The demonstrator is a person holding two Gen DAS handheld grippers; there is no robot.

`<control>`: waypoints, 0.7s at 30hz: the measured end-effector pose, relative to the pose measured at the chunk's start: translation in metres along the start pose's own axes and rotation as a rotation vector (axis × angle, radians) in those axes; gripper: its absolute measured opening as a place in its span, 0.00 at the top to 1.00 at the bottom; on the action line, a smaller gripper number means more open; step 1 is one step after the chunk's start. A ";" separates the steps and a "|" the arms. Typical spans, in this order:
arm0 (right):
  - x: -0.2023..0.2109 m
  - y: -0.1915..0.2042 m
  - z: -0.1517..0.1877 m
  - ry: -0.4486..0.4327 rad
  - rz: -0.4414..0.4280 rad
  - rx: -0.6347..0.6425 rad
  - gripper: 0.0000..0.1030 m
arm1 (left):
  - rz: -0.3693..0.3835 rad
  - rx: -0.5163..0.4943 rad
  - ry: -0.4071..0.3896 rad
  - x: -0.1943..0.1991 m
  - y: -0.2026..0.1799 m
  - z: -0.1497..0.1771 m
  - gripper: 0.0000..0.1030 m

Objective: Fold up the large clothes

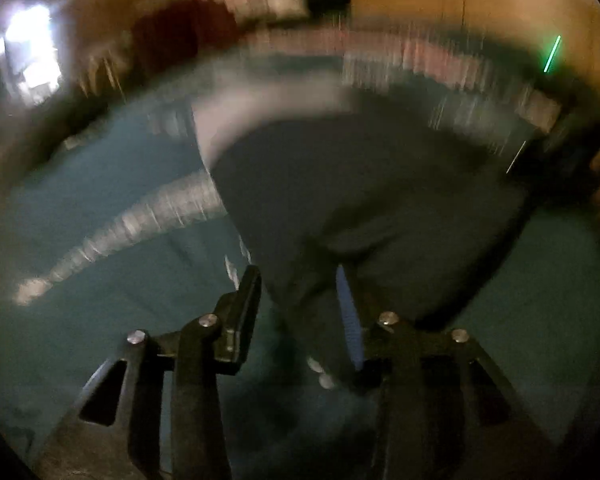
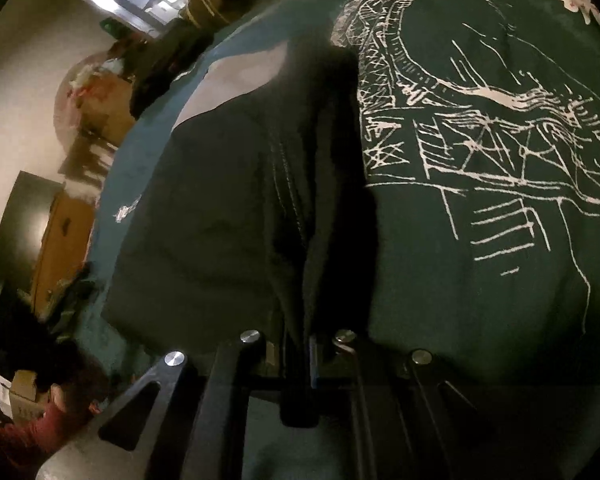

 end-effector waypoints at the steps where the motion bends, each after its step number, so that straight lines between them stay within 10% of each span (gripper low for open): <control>1: 0.000 -0.002 0.000 -0.002 0.008 0.002 0.94 | 0.017 0.028 -0.016 -0.002 0.002 0.001 0.59; 9: -0.004 -0.004 0.003 0.012 0.023 0.043 0.94 | -0.033 0.187 -0.262 0.047 0.046 -0.059 0.56; 11: -0.004 -0.002 0.003 0.008 0.030 0.058 0.94 | -0.040 0.196 -0.246 0.022 0.057 -0.071 0.48; 14: -0.004 -0.004 0.002 0.003 0.015 0.019 0.95 | -0.027 0.154 -0.021 -0.045 0.050 -0.032 0.40; 21: 0.022 0.018 -0.014 -0.023 0.146 0.250 0.72 | -0.030 0.223 -0.226 -0.011 0.071 -0.071 0.42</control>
Point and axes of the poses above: each gripper's, at about its wrist camera, not at the fingertips, and x roughly against the way its jaws point, y to its left, z to its underside, the point moved 10 cm from there along -x, roughly the way its jaws point, and after that the axes turned 13 degrees about -y, right-handed, at the moved point
